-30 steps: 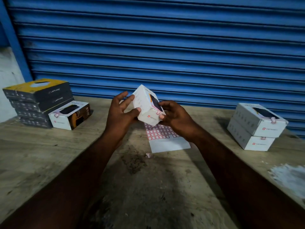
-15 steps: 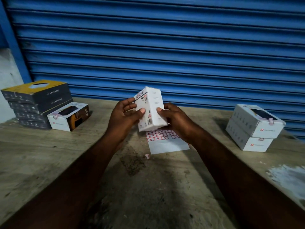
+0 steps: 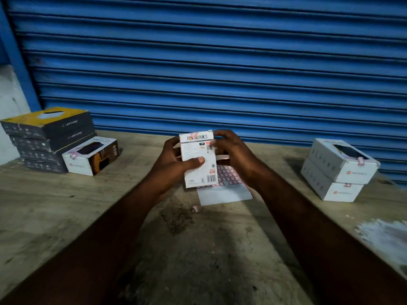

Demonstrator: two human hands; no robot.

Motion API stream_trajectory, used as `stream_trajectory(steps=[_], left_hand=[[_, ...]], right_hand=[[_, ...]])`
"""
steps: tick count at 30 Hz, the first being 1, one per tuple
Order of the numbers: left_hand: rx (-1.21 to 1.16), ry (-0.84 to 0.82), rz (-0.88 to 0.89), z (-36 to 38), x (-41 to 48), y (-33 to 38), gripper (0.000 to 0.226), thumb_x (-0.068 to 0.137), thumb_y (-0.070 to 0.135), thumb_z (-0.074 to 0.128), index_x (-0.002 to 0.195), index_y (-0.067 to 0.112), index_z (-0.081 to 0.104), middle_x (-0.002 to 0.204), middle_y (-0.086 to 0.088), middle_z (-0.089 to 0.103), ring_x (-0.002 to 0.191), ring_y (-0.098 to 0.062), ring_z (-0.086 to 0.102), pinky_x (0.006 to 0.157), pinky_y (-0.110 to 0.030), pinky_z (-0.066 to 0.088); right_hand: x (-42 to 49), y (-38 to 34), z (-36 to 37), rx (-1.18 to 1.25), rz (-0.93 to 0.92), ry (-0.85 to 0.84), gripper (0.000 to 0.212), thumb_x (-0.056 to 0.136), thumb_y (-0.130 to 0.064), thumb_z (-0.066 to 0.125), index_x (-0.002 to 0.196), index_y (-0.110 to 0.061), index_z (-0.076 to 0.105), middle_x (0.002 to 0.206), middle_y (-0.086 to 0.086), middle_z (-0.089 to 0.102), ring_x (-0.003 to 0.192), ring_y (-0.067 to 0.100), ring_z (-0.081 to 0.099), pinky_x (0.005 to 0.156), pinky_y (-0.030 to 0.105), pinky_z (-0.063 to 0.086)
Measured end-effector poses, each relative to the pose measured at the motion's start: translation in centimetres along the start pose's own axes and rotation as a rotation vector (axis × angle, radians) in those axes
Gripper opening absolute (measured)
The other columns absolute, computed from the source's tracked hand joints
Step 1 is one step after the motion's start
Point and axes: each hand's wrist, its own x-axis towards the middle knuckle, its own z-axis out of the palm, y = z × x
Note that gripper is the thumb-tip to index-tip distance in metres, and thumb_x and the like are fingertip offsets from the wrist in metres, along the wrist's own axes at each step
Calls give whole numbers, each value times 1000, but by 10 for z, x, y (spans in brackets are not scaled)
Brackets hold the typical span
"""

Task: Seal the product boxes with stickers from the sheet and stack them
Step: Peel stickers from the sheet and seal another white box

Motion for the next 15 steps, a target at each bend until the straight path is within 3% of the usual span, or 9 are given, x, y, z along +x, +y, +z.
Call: stream_trajectory(steps=[4, 7, 10, 15], left_hand=[[-18, 20, 21, 1, -1, 3, 66, 84, 1, 74, 138, 20, 41, 118, -1, 67, 99, -11, 69, 70, -24, 59], [-90, 18, 17, -2, 0, 6, 55, 90, 4, 67, 138, 16, 43, 118, -1, 68, 99, -16, 71, 75, -30, 61], [-2, 18, 92, -2, -1, 5, 57, 88, 6, 71, 137, 16, 45, 124, -4, 65, 108, -18, 68, 83, -36, 61], [74, 28, 179, -3, -2, 5, 60, 85, 4, 74, 137, 16, 46, 123, -2, 66, 104, -12, 70, 81, -30, 60]], right_hand=[[-2, 0, 0, -51, -89, -17, 47, 89, -8, 68, 131, -22, 52, 121, 13, 63, 106, 27, 67, 81, 40, 60], [-3, -1, -6, -58, -117, -69, 50, 87, -1, 68, 129, -24, 56, 120, 10, 64, 103, 25, 68, 76, 35, 60], [-4, -6, -10, -121, -170, -76, 49, 84, 6, 66, 125, -20, 61, 117, 1, 67, 98, 14, 69, 78, 31, 59], [0, -11, -8, -444, -438, 60, 49, 68, 6, 73, 108, -23, 72, 119, -3, 62, 112, 9, 60, 99, 36, 51]])
